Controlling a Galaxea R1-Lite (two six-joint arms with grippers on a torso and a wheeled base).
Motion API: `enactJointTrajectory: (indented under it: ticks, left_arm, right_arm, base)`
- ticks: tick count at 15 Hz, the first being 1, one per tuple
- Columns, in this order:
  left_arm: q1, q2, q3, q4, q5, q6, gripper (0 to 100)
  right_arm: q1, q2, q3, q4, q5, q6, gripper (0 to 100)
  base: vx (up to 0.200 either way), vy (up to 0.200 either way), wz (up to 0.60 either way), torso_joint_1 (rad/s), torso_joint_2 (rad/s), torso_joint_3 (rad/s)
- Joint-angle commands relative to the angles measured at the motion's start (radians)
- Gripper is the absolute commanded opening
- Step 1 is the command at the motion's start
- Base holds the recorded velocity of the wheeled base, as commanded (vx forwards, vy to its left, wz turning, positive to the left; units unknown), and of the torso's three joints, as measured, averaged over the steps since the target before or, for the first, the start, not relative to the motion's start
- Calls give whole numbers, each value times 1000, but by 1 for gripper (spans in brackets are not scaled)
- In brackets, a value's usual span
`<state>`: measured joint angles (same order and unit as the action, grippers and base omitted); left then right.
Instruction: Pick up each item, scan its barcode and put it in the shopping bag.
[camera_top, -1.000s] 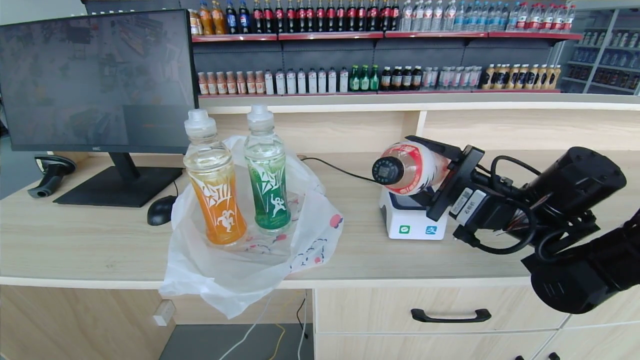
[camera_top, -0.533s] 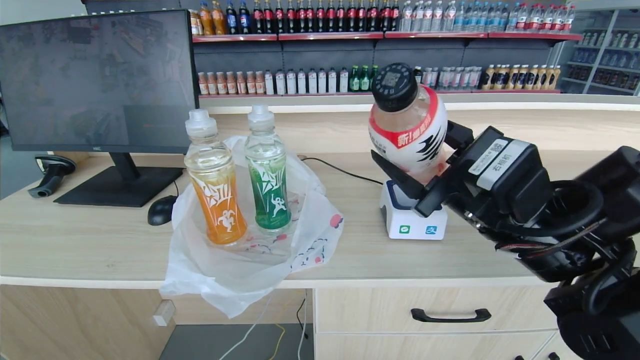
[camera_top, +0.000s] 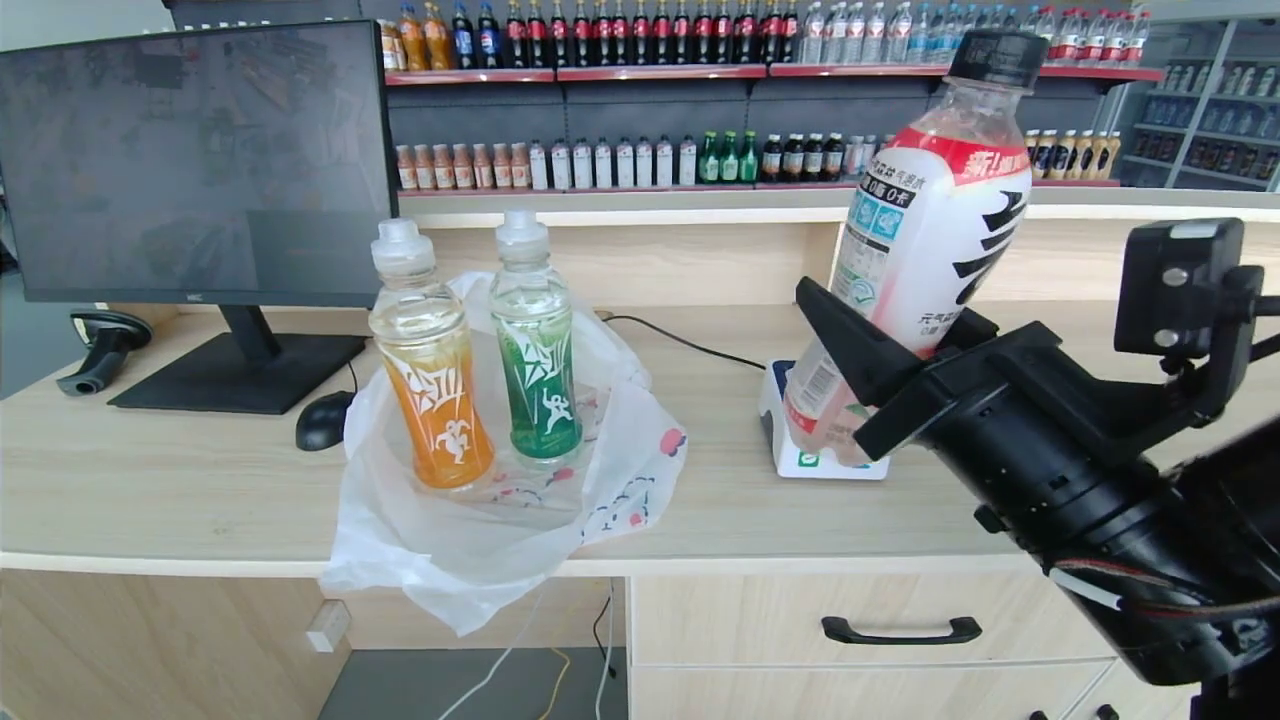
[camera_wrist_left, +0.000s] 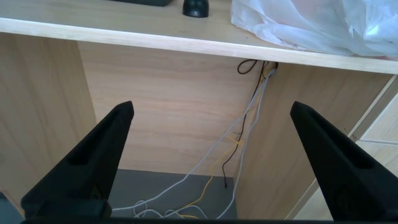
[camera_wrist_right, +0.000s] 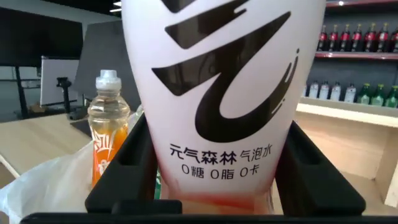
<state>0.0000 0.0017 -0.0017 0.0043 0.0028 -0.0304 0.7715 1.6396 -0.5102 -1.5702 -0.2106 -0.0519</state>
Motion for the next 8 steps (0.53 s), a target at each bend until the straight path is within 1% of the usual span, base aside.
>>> enactJointTrajectory:
  ticks: [1, 2, 4, 6, 8]
  left_arm:
    - [0, 0, 0, 0, 0, 0, 100]
    - [0, 0, 0, 0, 0, 0, 100]
    - [0, 0, 0, 0, 0, 0, 100]
    - [0, 0, 0, 0, 0, 1, 100]
    - [0, 0, 0, 0, 0, 1, 100]
  right_arm:
    - [-4, 8, 65, -1, -23, 52, 0]
    - [-4, 9, 111, -1, -24, 84, 0]
    - [-4, 17, 111, -1, -23, 87, 0]
    - [-4, 17, 139, -1, -23, 90, 0]
    - [-4, 11, 145, -1, -23, 92, 0]
  base:
    - [0, 0, 0, 0, 0, 0]
    - [0, 0, 0, 0, 0, 0]
    - [0, 0, 0, 0, 0, 0]
    - [0, 0, 0, 0, 0, 0]
    - [-200, 0, 0, 0, 5, 2]
